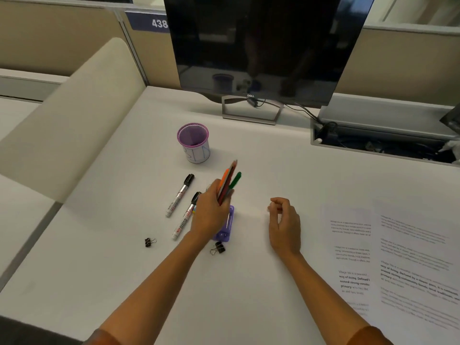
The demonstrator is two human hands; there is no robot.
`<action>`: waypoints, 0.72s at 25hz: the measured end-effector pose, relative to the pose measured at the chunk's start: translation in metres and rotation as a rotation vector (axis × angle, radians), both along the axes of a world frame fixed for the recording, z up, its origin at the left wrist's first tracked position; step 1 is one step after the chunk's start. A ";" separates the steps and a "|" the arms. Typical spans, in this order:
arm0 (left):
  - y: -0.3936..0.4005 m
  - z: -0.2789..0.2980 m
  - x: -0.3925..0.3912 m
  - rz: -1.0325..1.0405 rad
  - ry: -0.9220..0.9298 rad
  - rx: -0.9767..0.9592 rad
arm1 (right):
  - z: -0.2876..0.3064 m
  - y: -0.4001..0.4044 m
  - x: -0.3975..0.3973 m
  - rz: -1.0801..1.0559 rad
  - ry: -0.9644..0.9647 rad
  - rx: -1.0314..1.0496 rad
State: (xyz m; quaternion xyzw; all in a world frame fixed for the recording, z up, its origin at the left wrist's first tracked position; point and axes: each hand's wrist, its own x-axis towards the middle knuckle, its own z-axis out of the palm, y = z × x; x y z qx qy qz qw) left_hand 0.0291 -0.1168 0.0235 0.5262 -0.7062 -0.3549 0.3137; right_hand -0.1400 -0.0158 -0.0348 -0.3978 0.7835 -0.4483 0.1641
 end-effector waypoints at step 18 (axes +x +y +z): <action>-0.067 -0.008 0.104 0.112 -0.767 0.254 | -0.004 -0.007 0.006 0.009 0.248 0.025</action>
